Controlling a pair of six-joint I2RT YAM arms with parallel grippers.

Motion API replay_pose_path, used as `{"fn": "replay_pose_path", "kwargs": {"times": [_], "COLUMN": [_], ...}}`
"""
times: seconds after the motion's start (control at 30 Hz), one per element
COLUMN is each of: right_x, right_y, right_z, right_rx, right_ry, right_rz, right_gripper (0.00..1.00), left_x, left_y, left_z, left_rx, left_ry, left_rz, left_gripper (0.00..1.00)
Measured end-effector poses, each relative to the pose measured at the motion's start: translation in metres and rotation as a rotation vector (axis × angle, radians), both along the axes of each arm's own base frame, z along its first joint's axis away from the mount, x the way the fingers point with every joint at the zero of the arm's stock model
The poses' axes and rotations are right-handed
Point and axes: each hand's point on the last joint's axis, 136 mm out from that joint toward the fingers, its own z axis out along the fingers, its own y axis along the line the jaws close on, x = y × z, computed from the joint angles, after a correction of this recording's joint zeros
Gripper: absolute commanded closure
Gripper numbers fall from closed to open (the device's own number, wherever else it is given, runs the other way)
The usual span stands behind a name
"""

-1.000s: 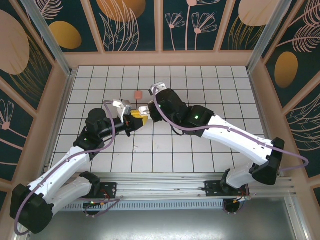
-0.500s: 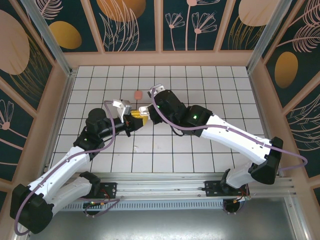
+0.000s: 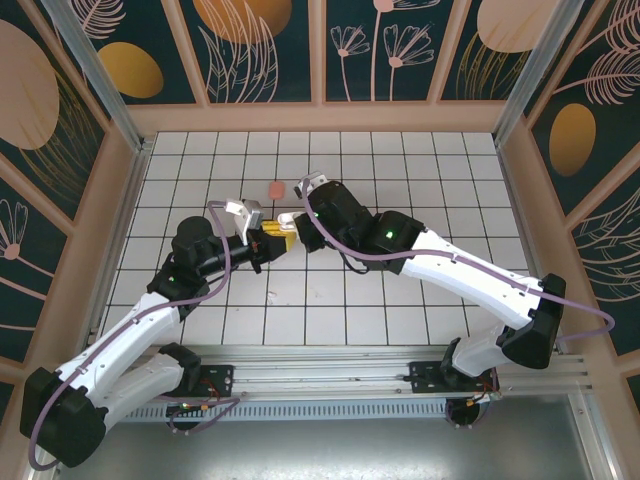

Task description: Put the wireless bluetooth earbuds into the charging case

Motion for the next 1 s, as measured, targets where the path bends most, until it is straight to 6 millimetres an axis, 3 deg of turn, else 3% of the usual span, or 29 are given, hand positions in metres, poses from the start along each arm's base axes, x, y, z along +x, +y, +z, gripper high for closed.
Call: {"fn": "replay_pose_path", "kwargs": {"times": [0.5,1.0], "right_x": [-0.0048,-0.0016], "right_y": [0.0038,0.0033], "right_z": [-0.0052,-0.0007], "right_rx": [0.018,0.061], "right_ry": [0.039,0.087], "right_rz": [0.020,0.015], "right_gripper": [0.68,0.60], "left_x": [-0.0010,-0.0001], "left_y": [0.0001,0.0001], "left_z": [-0.0049,-0.0014], "left_rx": [0.009,0.001], "left_ry": [0.024,0.009], "left_rz": [-0.002,0.000], "left_gripper": [1.00,1.00]}}
